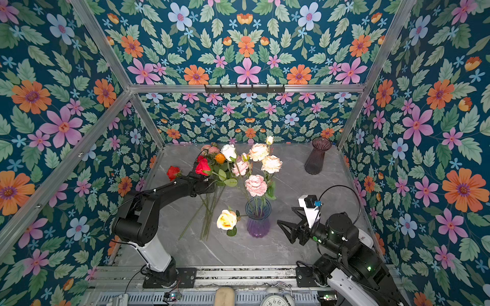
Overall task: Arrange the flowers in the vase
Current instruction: 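Lower the left gripper onto the pile stems and close it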
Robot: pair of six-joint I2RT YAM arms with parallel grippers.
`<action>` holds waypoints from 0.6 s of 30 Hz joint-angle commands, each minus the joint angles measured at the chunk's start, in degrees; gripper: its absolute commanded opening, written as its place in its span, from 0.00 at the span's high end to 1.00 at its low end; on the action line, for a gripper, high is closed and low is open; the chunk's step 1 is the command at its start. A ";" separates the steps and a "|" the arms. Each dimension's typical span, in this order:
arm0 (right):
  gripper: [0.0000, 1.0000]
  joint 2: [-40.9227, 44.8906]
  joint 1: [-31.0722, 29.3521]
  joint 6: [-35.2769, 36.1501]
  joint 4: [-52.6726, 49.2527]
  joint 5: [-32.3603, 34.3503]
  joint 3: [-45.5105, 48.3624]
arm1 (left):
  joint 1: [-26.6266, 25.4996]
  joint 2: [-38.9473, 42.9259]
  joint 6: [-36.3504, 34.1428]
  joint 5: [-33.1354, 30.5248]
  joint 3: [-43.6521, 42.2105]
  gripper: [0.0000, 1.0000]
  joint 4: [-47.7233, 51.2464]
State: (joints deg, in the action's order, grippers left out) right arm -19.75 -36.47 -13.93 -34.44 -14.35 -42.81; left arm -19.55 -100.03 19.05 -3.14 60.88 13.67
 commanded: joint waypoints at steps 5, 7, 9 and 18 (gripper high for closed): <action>0.10 -0.07 -0.08 0.38 0.94 0.73 0.03 | -0.04 -1.09 -3.00 -3.50 0.71 0.66 1.12; 0.10 -0.20 -0.08 0.34 0.95 0.68 0.00 | -0.05 -1.65 -2.75 -1.43 0.73 0.67 0.78; 0.10 -0.26 -0.06 0.36 0.87 0.68 -0.08 | -0.03 -1.83 -2.56 1.09 0.43 0.68 -0.16; 0.10 0.59 -0.01 0.13 -0.28 0.99 -0.33 | 0.00 -2.89 -1.99 2.75 0.26 0.69 -1.58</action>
State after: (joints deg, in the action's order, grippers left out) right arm -19.38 -36.47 -13.74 -34.76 -13.91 -42.76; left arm -19.55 -103.61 16.62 -1.26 61.30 13.15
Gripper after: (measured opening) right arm 0.899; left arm 0.313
